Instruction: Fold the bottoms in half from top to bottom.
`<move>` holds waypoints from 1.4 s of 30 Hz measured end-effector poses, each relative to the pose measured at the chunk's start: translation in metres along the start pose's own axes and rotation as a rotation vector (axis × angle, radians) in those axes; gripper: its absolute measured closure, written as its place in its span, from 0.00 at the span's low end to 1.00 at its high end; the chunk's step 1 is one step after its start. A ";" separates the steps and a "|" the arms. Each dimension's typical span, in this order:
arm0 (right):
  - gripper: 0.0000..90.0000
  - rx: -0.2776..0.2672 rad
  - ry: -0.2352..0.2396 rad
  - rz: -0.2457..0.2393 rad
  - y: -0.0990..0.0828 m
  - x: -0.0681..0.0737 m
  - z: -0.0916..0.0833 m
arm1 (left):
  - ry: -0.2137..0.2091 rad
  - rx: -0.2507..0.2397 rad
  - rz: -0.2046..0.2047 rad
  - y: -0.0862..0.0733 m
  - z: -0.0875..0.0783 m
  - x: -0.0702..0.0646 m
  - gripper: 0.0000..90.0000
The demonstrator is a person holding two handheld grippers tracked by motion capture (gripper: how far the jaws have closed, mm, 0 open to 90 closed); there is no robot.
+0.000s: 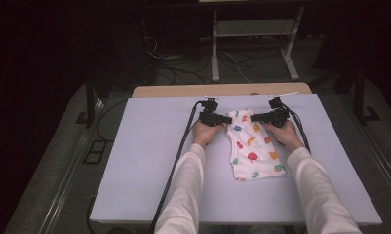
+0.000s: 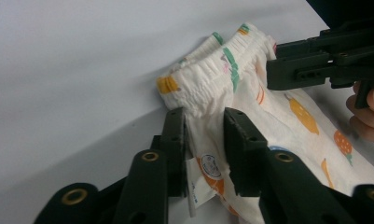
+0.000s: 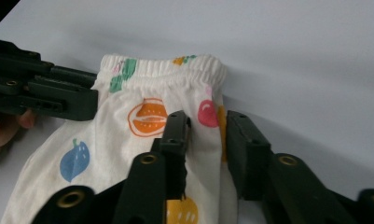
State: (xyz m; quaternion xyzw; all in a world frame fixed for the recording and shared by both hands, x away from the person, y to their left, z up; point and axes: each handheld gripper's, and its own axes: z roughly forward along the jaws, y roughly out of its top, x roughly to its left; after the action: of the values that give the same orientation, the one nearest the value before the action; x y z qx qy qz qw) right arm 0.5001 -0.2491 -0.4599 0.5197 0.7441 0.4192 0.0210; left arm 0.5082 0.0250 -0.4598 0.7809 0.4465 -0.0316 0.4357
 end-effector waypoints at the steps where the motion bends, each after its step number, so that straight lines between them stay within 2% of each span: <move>1: 0.80 -0.002 0.002 0.010 0.000 0.000 0.001 | 0.002 0.000 0.000 0.000 0.000 0.000 0.82; 5: 0.93 -0.007 0.014 0.060 0.000 -0.001 0.004 | 0.000 -0.004 -0.004 0.000 0.001 -0.001 0.88; 9: 0.96 -0.006 0.007 0.069 0.000 0.001 0.005 | 0.005 -0.010 0.000 -0.001 0.002 -0.003 0.91; 19: 0.97 -0.036 0.041 0.073 0.004 0.004 -0.007 | 0.001 -0.037 0.020 0.001 -0.003 -0.010 0.96; 28: 0.97 -0.058 0.053 0.034 -0.003 0.011 -0.017 | -0.036 -0.063 0.032 -0.003 -0.014 -0.016 0.97; 31: 0.97 -0.068 0.053 0.027 -0.006 0.012 -0.020 | -0.061 -0.095 0.018 -0.003 -0.019 -0.020 0.97; 33: 0.97 -0.078 0.055 0.029 -0.008 0.013 -0.023 | -0.066 -0.094 0.031 -0.004 -0.021 -0.022 0.97; 42: 0.97 -0.129 0.080 0.048 -0.015 0.015 -0.037 | -0.105 -0.115 0.018 -0.012 -0.024 -0.027 0.97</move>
State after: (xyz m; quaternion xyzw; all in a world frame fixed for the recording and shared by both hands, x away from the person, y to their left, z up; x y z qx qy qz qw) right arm 0.4644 -0.2610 -0.4399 0.5179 0.7029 0.4873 0.0145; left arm 0.4754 0.0269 -0.4411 0.7557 0.4172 -0.0428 0.5030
